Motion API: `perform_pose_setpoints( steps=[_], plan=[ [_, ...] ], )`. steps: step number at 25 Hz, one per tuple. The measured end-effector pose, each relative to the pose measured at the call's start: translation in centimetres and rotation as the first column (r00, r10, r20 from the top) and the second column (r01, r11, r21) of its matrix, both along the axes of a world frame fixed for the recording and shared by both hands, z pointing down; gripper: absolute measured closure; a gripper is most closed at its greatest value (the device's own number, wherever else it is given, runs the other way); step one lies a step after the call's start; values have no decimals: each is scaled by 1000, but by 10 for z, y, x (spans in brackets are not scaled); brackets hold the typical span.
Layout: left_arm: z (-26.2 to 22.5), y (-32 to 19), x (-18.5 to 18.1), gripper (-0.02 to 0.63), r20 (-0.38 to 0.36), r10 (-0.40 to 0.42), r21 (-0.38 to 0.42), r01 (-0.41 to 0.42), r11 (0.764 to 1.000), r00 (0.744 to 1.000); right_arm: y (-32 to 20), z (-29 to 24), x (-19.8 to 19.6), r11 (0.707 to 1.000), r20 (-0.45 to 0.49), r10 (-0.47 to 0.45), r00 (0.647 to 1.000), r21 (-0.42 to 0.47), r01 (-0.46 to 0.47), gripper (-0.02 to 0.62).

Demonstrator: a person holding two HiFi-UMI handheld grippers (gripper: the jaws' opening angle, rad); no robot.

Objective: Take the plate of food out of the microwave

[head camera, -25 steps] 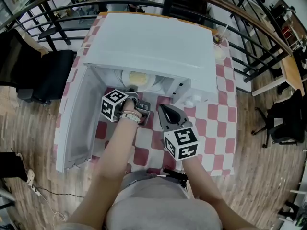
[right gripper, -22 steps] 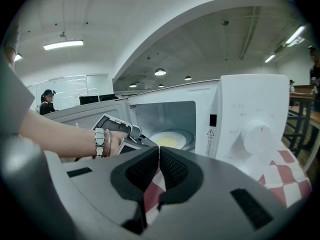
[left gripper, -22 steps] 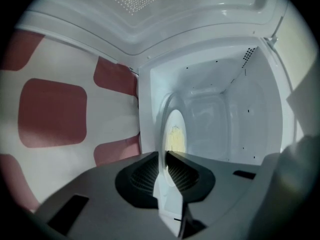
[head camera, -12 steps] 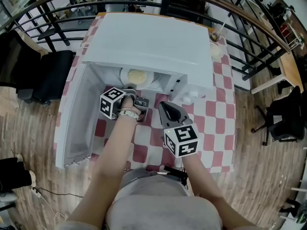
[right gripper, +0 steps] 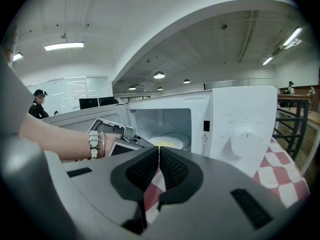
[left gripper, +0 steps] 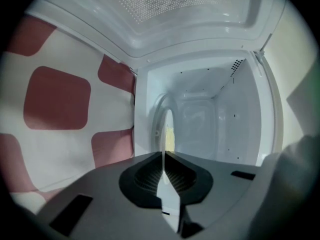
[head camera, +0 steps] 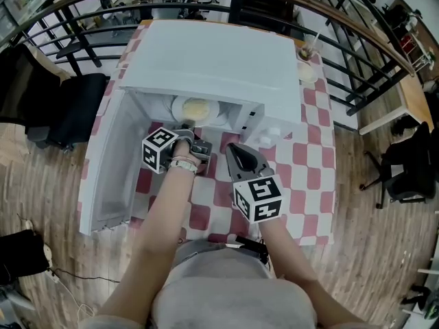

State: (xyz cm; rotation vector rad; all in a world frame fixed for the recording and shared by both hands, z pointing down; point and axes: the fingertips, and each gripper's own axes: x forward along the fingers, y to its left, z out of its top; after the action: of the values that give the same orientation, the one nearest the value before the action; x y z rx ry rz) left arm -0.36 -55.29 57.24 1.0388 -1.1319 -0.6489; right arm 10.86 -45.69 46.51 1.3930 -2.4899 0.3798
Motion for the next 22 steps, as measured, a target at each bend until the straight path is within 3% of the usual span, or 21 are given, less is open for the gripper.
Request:
perform_pose_setpoints(
  steps=[22],
  plan=[
    [-29,32,-5,591,-8,30,93,-29,995,1000,10,-35,-9,996,21,11,1000,87,-13,569]
  ],
)
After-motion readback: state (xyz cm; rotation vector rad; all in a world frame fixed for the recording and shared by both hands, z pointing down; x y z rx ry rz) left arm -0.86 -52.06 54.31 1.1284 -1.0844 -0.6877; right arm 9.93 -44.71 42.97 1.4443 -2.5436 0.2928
